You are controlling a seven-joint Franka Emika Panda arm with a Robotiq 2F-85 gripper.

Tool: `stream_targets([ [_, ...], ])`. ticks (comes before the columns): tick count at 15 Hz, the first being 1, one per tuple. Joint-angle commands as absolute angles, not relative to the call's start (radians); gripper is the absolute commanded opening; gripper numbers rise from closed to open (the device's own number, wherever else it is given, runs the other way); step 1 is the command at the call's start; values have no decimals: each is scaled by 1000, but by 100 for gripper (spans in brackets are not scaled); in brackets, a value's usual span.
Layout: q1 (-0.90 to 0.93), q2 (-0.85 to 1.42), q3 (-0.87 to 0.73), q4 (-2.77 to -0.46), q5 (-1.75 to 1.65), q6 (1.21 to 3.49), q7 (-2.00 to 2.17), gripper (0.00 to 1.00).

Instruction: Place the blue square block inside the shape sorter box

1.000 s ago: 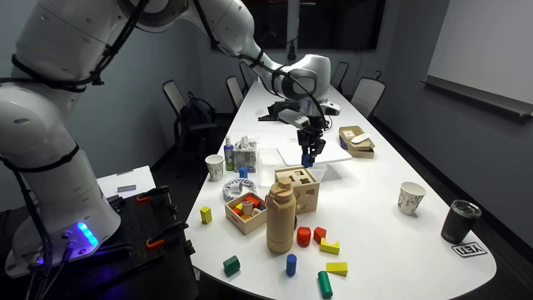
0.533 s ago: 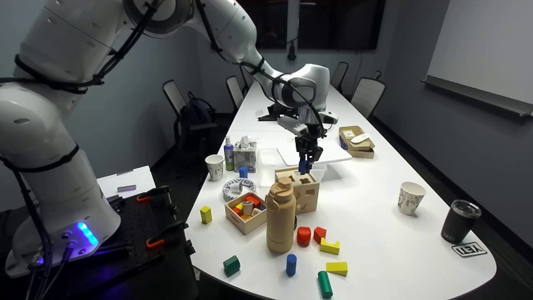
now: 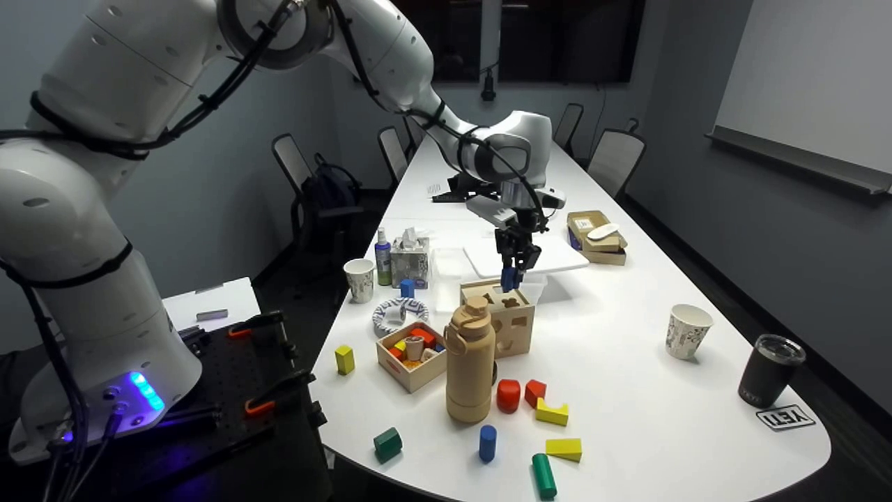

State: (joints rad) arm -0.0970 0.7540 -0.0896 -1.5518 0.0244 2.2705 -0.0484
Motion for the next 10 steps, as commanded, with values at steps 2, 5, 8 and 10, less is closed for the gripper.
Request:
stream_targets([
  [2,-108,800,-85,-1473,21,2211,-17,17],
  [5,-104,812,-87,-1486,12,2217,-17,17],
  [8,-105,832,-88,-1481,12,2225,-18,17],
  [10,-107,842,-86,-1474,14,2224,-18,17],
])
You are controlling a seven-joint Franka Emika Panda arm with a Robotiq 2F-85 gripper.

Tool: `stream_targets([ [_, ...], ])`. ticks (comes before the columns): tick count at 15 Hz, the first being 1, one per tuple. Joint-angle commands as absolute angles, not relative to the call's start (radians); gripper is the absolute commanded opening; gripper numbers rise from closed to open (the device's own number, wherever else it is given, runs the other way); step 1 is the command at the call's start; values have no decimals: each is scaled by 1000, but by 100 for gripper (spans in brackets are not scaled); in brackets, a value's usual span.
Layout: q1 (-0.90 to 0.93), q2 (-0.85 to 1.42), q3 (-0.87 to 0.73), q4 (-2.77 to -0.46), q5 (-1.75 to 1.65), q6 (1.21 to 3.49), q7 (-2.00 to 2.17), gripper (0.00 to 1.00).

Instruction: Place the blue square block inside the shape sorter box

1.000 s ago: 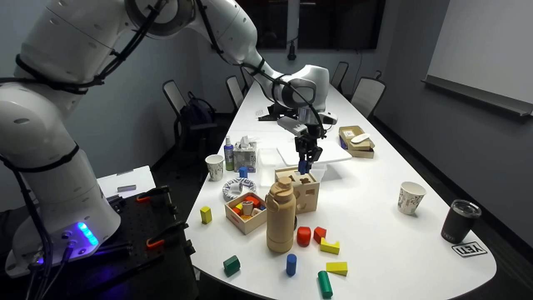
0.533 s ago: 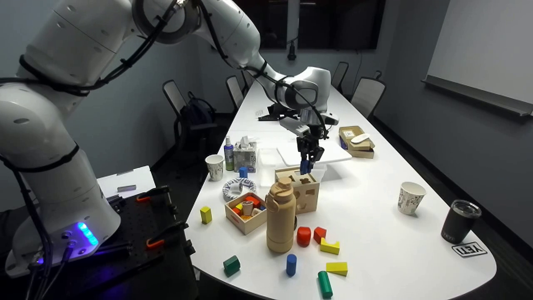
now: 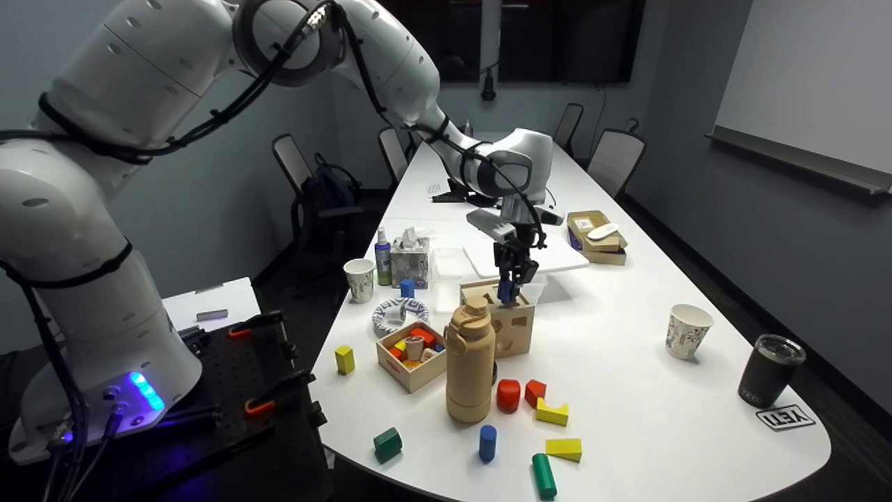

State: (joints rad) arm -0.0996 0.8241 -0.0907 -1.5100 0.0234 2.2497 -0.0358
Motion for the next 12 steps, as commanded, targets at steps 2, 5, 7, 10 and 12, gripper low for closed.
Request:
stream_targets([
  [2,-107,852,-85,-1466,15,2229,-18,17],
  [5,-109,855,-80,-1465,20,2249,-22,17],
  [7,-109,864,-81,-1455,20,2256,-20,17],
  [10,-112,879,-82,-1440,22,2271,-17,17],
  [12,-114,889,-83,-1432,22,2279,-16,17],
])
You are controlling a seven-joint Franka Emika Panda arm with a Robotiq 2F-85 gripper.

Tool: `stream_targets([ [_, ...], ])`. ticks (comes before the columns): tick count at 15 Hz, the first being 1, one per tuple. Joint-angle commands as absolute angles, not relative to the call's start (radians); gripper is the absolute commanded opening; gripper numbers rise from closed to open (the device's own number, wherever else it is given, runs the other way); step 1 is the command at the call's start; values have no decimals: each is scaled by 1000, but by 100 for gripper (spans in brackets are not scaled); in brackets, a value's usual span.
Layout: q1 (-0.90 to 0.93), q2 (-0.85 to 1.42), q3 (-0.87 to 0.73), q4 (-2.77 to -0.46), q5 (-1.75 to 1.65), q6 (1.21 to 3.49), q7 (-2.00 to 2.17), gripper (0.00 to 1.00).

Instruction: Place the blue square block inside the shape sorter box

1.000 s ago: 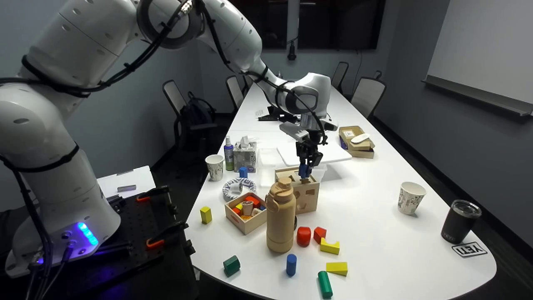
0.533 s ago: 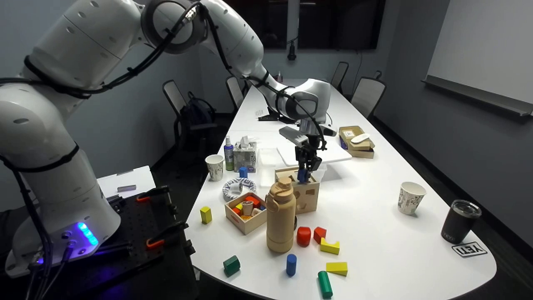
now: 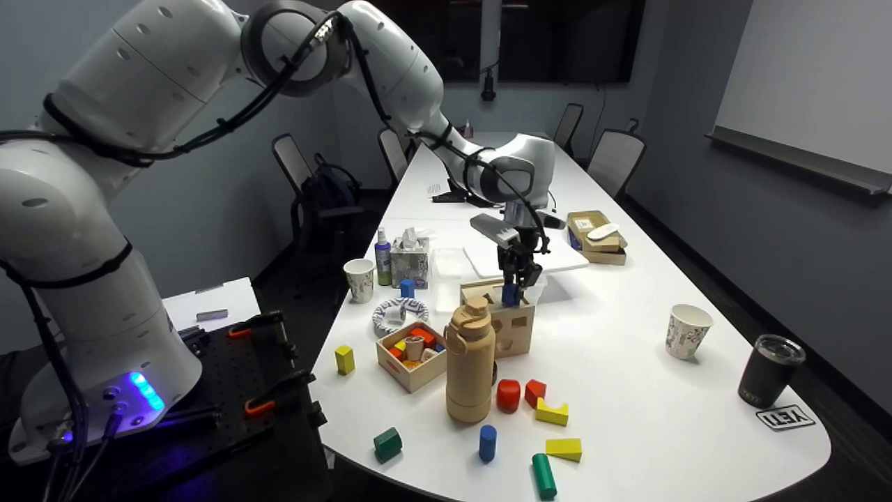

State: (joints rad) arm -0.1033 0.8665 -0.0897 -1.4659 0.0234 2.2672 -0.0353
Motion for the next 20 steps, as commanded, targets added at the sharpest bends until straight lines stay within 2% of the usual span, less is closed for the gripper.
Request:
stream_targets([
  [1,-116,894,-82,-1428,23,2283,-15,17],
  [20,-111,913,-103,-1426,2,2331,-8,17],
])
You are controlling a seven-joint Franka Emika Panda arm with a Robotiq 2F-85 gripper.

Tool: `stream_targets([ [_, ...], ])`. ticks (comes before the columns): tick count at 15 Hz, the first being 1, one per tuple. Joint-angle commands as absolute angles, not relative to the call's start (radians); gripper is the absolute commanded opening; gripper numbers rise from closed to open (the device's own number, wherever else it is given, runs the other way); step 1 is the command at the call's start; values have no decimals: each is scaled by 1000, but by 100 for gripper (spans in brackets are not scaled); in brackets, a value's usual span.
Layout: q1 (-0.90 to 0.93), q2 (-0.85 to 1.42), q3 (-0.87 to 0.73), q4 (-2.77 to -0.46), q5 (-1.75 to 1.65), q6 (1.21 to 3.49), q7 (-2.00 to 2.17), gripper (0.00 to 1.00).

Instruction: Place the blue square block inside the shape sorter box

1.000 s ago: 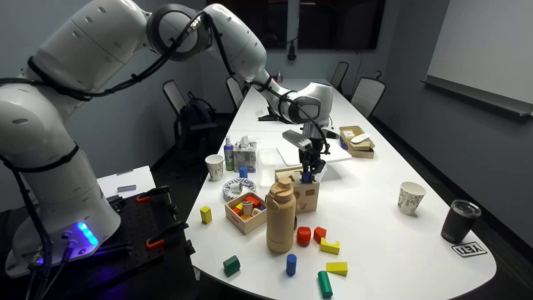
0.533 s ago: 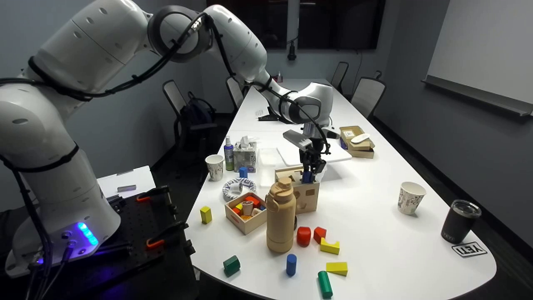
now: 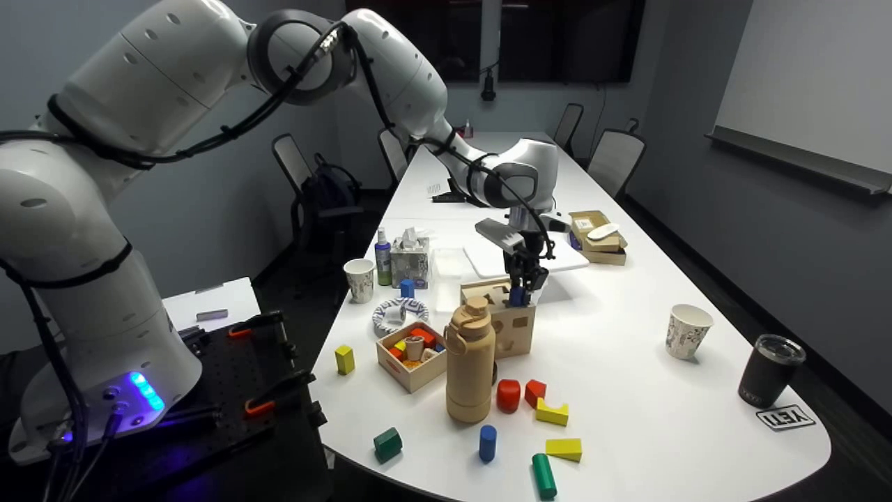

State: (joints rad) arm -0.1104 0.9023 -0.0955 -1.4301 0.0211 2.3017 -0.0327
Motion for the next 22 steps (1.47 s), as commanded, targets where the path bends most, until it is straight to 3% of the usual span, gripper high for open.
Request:
stream_targets([
  [1,-111,913,-104,-1427,1,2337,-7,17],
  [22,-57,901,-118,-1468,-36,2377,30,17],
])
